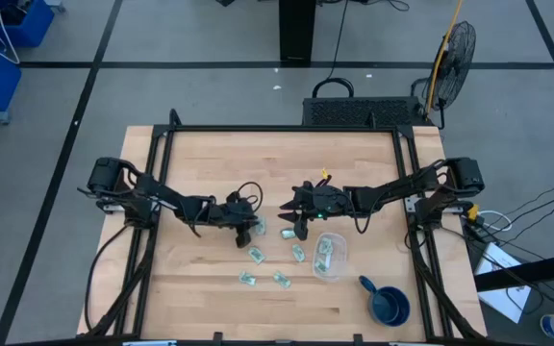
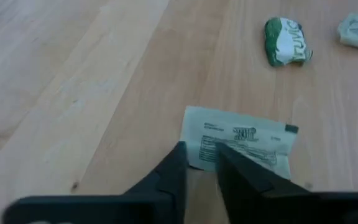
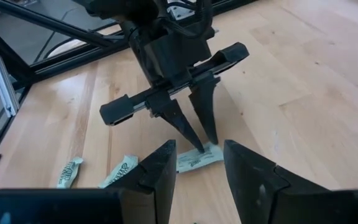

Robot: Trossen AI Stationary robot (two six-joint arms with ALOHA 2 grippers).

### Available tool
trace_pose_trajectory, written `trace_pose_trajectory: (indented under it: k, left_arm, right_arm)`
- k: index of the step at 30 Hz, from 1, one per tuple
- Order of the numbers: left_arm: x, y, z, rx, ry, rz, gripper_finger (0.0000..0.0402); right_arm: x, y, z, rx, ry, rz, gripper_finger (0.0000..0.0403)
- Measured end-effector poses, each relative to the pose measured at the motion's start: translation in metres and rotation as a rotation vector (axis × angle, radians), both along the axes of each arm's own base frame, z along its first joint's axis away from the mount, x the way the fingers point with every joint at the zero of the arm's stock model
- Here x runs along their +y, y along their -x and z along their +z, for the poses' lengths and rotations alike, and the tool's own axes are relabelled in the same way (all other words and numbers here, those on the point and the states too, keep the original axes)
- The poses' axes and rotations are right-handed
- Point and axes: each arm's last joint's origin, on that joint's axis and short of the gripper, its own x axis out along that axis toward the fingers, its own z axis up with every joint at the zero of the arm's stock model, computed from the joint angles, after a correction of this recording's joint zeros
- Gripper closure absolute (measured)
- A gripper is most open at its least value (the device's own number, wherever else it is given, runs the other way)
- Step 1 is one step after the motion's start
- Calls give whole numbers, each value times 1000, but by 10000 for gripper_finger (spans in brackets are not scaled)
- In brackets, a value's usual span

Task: Pick and place Stevia / Truvia into bins
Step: Put the stevia packet into the transparent container

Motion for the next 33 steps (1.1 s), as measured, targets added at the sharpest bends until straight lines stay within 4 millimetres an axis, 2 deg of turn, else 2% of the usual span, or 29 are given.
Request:
trace_pose_trajectory:
  k: [3, 5, 11, 20, 24, 28, 33]
  left_arm:
    - [0, 0, 0, -3, 0, -5, 378]
    - [0, -1, 0, -16, 4, -12, 393]
    - [-1, -4, 3, -65, 4, -29, 398]
    - [2, -6, 5, -89, 13, -12, 398]
    - [2, -7, 6, -102, 12, -9, 397]
    - [3, -7, 6, -104, 12, -8, 397]
    - [3, -6, 5, -91, 10, -7, 395]
  right_arm:
    - [0, 0, 0, 0, 6, 2, 273]
    - [0, 0, 0, 0, 5, 1, 273]
    - [0, -3, -4, -9, -92, -44, 273]
    - [1, -22, -48, 28, -276, -136, 273]
    - [4, -41, -53, 26, -274, -126, 273]
    - [11, -60, -52, 65, -231, -43, 273]
    - [24, -67, -50, 244, 118, 158, 273]
